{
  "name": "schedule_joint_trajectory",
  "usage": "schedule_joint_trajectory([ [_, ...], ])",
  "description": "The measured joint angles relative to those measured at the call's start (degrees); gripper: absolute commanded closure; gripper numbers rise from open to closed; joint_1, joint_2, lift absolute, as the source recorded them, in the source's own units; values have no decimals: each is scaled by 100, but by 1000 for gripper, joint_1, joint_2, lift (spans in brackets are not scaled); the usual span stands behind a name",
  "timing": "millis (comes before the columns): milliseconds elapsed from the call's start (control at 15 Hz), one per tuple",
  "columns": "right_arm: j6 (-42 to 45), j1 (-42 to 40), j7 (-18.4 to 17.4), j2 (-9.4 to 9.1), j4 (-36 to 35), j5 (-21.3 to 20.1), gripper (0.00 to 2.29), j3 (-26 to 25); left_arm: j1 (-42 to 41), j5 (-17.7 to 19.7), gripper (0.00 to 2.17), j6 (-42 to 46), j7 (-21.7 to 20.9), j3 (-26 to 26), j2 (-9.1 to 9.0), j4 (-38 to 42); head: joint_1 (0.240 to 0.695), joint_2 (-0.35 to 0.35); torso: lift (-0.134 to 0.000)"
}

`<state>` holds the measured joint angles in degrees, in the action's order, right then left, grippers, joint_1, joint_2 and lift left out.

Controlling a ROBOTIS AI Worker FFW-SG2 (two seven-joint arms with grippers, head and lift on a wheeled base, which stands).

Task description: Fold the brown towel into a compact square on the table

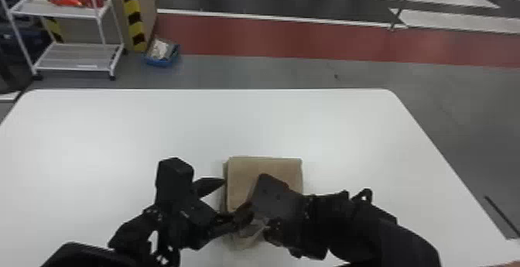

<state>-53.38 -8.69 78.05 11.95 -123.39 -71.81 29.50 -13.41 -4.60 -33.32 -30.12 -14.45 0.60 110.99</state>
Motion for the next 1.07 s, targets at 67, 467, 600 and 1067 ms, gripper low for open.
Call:
schedule_joint_trajectory([
  [67,6,2,0,0,6,0,1295,-2,33,-39,272,40,22,-1,-4,-94,695,-149,-125],
  [467,19,50,0,17,34,18,1258,-33,172,-508,272,560,109,-63,-9,-625,695,-142,-125],
  [600,-19,47,0,25,9,27,785,-89,226,-514,272,617,92,-41,-2,-764,695,-144,-125],
  [1067,-94,-18,0,15,-524,423,296,-564,374,-515,329,775,51,16,6,-1060,695,-152,-125],
])
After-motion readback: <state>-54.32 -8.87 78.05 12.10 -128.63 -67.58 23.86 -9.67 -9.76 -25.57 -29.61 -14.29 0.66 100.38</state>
